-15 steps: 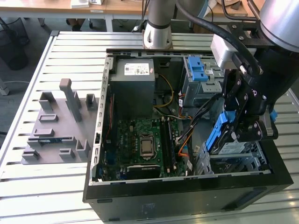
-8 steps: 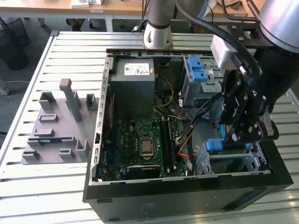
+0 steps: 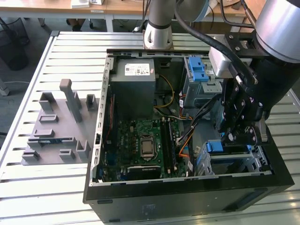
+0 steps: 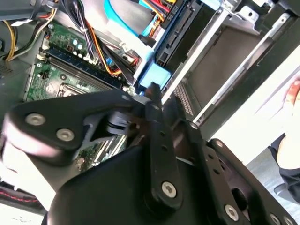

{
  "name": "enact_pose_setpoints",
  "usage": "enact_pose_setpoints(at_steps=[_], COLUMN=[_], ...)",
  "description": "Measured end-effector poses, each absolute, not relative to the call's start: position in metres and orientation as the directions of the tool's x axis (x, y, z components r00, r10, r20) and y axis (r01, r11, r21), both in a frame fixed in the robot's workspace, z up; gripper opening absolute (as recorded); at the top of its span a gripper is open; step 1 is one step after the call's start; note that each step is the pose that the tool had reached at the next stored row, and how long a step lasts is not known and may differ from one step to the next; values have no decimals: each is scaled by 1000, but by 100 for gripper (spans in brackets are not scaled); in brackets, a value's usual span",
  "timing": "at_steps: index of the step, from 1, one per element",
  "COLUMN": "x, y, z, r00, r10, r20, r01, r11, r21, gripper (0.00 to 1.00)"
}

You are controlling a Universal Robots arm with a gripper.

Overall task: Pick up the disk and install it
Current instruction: 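Insert the disk into the insertion slot, then insert the first disk wire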

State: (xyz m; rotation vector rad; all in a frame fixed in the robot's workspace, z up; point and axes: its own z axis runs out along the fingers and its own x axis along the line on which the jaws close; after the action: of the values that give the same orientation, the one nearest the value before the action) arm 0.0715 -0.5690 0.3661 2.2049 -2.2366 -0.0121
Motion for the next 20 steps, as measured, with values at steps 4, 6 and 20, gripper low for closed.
enact_pose_setpoints(at_steps=[4,6,20], x=[72,72,72], y=[-569,-569,-569], z=[359,357,349], r00=[-14,-14,-14], r10=[-1000,-1000,-1000], r20=[-5,-5,-5], r01=[-1000,-1000,-1000], r11=[14,14,14], r21=[6,6,6], gripper=[12,11,11])
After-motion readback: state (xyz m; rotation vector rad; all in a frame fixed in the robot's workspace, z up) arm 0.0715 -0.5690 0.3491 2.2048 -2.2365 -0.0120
